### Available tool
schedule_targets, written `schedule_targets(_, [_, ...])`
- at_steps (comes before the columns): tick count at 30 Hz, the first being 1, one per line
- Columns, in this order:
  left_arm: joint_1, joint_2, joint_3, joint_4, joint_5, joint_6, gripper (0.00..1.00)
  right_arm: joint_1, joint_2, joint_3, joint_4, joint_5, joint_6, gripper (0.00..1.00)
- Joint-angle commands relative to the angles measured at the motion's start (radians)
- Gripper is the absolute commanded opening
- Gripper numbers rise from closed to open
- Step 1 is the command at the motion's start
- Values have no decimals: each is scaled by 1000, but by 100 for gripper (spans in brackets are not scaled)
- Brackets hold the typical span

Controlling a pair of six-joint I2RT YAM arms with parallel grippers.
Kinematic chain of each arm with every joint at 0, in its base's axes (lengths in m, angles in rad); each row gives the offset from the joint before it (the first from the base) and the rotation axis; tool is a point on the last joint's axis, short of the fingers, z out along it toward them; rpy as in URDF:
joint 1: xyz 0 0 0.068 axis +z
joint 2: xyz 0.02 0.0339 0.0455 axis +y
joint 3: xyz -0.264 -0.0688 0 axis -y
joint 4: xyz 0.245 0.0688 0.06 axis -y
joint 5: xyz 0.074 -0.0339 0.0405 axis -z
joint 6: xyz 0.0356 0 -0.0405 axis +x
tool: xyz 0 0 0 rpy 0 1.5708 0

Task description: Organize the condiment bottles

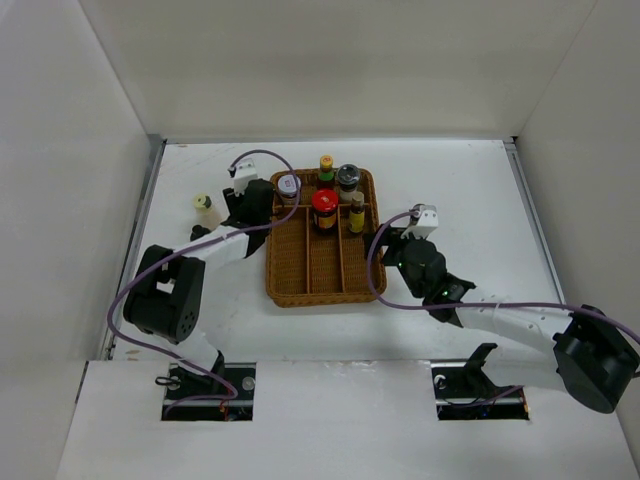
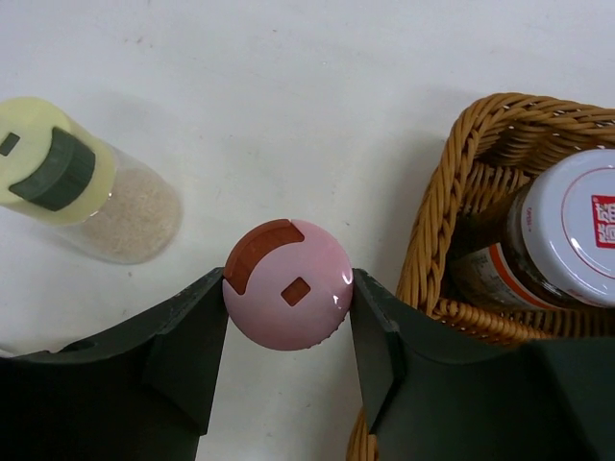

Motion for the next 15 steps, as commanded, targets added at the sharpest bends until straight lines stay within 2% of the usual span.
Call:
schedule_targets(1, [-24, -52, 16, 43, -19, 10, 40, 10, 0, 38, 54, -12, 0, 83])
schedule_targets(10, [-136, -320, -28, -6, -94, 62, 39, 8, -11, 38, 52, -5, -8, 83])
schedule_targets(15, [-235, -357, -33, -81, -82, 30, 39, 10, -12, 35, 50, -11, 0, 83])
